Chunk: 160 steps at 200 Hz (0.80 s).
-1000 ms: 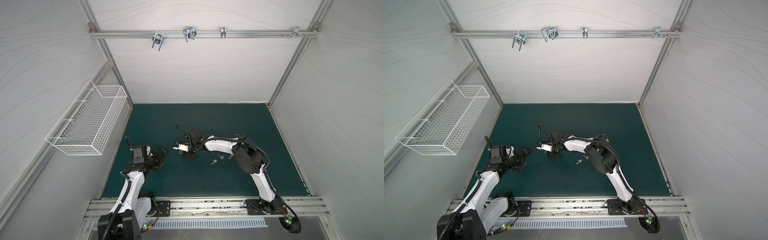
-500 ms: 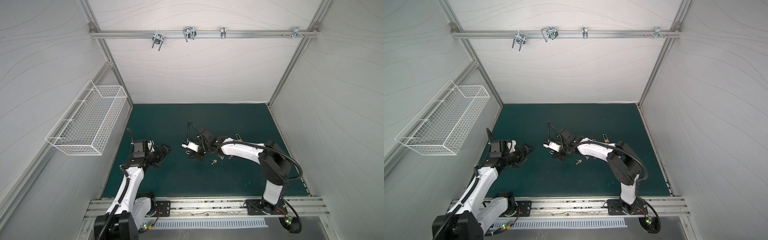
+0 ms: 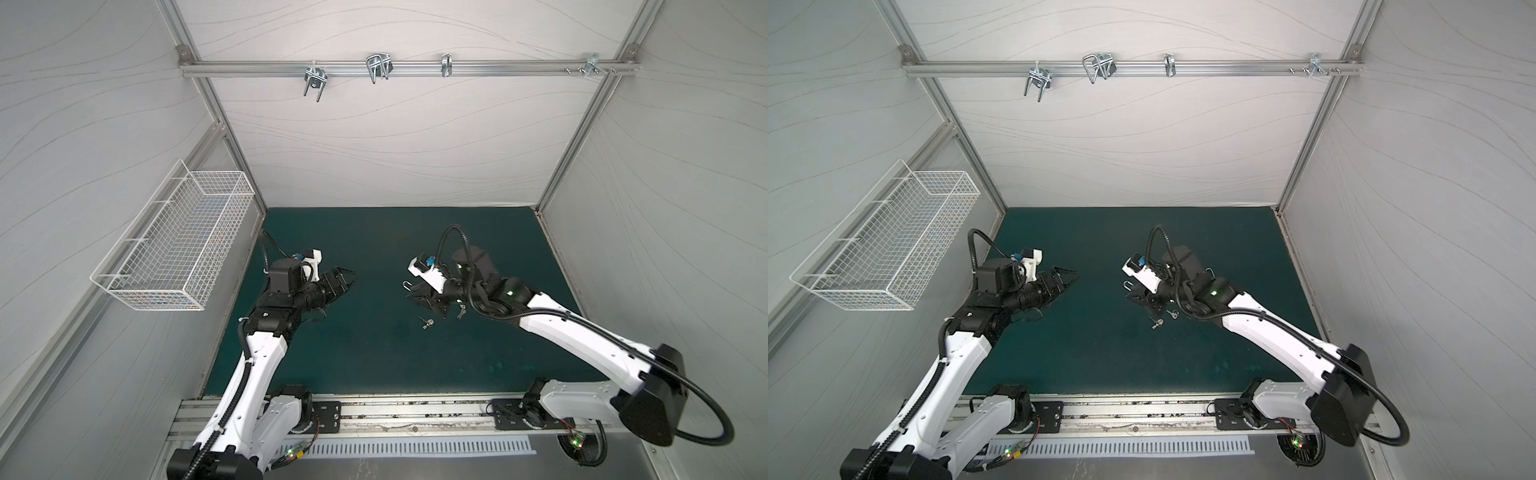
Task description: Lock with the key
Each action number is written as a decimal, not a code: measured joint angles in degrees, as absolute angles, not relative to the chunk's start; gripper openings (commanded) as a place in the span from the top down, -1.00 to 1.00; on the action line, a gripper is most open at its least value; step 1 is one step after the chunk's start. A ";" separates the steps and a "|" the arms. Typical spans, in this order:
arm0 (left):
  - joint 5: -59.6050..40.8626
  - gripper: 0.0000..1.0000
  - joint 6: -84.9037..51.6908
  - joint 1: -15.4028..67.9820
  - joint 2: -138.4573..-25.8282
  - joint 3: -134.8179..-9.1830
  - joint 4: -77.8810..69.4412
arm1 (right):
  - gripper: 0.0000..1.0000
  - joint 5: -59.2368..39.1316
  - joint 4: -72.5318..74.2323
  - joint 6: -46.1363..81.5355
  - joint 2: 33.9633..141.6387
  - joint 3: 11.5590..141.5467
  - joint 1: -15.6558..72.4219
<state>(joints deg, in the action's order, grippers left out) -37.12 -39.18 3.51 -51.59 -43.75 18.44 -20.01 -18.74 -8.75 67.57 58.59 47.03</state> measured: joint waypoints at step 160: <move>-45.12 -0.58 -38.96 21.76 -57.10 -56.12 7.16 | 1.00 -51.35 -23.73 4.45 63.26 61.58 35.33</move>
